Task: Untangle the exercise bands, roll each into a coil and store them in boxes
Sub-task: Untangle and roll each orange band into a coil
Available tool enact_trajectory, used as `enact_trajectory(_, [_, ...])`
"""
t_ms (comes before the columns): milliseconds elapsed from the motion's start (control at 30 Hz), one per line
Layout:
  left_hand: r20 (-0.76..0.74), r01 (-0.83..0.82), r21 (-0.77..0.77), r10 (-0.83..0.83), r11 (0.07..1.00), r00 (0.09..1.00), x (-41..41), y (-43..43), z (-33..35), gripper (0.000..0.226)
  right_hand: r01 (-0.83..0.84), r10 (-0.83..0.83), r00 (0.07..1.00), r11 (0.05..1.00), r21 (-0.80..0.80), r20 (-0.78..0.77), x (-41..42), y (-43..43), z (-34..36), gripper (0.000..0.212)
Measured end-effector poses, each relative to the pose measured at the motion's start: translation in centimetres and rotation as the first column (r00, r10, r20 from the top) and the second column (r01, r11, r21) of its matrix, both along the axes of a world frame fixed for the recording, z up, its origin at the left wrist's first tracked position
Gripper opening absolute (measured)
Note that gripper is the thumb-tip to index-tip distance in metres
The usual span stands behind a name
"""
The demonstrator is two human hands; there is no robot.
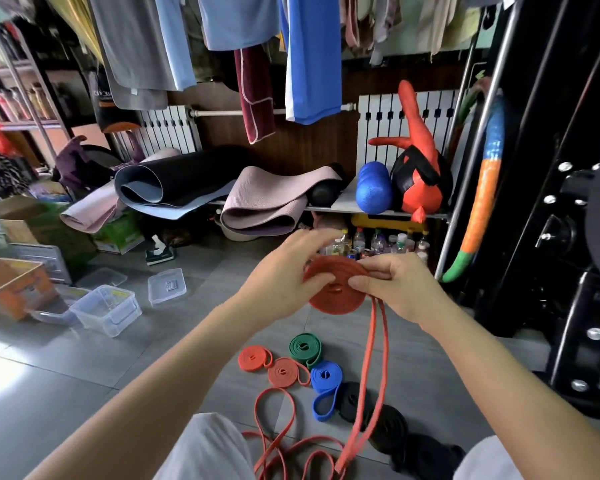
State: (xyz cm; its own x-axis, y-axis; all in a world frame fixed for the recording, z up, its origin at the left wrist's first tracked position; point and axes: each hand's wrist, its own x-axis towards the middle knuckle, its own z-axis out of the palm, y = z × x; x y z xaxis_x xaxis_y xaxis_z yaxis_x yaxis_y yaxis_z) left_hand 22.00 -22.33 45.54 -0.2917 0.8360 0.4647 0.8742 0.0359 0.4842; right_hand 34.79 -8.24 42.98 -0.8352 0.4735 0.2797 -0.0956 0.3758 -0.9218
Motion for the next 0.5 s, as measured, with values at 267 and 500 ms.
enact_trajectory(267, [-0.082,0.095,-0.020,-0.097,0.995,0.992,-0.6,-0.3,0.4,0.053,-0.016,0.009,0.997,0.996,-0.091,-0.081,0.2,-0.1,0.5,0.027])
enact_trajectory(500, [0.364,-0.074,0.277,-0.033,0.958,0.931,0.5,-0.3,-1.4,0.060,0.078,-0.140,0.975,0.942,-0.327,-0.173,0.1,-0.8,-0.6,0.020])
